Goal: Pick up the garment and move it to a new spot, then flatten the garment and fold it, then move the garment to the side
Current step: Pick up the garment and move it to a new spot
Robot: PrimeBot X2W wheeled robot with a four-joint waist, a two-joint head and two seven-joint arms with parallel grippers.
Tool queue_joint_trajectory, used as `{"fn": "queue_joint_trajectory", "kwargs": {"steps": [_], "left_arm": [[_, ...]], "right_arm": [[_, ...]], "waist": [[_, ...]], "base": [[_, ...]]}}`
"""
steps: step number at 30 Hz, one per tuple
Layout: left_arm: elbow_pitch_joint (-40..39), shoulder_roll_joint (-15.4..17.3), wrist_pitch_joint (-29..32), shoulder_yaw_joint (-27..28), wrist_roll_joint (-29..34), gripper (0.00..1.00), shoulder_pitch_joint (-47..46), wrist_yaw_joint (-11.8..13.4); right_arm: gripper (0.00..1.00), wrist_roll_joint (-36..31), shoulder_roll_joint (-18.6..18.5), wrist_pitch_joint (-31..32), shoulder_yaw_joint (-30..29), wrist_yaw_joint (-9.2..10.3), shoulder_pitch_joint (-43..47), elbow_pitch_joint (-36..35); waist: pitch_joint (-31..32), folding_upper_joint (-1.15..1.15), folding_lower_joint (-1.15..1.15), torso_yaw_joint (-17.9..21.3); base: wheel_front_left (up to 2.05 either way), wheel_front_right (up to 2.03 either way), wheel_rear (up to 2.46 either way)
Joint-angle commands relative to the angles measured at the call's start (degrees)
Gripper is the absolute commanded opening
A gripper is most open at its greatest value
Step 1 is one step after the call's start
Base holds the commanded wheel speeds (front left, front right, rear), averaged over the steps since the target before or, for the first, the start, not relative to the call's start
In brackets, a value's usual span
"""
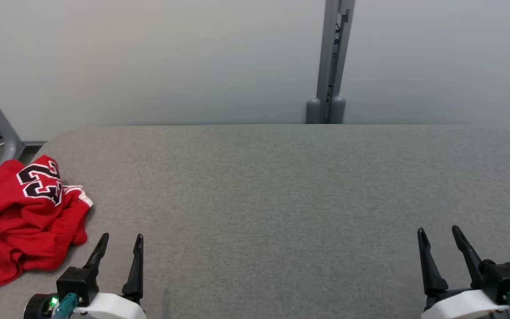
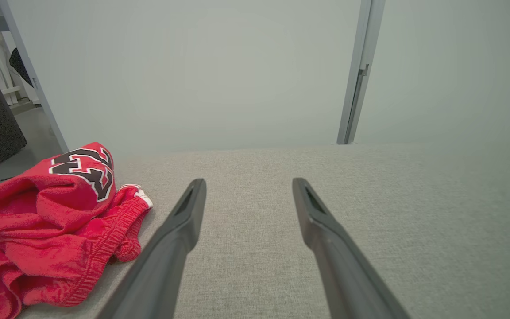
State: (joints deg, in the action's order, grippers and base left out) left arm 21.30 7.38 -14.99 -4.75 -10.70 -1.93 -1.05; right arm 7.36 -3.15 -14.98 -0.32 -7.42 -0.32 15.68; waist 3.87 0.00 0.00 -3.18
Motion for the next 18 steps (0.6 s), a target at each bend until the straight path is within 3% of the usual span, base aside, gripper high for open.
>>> {"fn": "queue_joint_trajectory", "kwargs": {"steps": [1, 12, 18], "left_arm": [[0.08, 0.23, -0.29, 0.23, -0.28, 1.00, -1.47, -0.21], [-0.17, 2.04, -0.28, 2.08, -1.19, 1.00, -1.91, 0.98], [-0.73, 2.94, -0.28, 3.19, -1.75, 1.00, -1.35, 1.47]], "right_arm": [[1.00, 0.06, -0.12, -0.30, 0.12, -0.12, 0.29, -0.45], [1.00, 0.19, 0.02, -0.17, 1.65, -0.12, -0.08, -1.81], [1.00, 0.37, 0.05, -0.04, 2.97, -0.12, -0.78, -2.34]], "waist": [[-0.10, 0.00, 0.00, -2.95], [-0.13, 0.00, 0.00, -17.55], [-0.23, 0.00, 0.00, -23.27]], "base": [[0.00, 0.00, 0.00], [0.00, 0.00, 0.00], [0.00, 0.00, 0.00]]}}
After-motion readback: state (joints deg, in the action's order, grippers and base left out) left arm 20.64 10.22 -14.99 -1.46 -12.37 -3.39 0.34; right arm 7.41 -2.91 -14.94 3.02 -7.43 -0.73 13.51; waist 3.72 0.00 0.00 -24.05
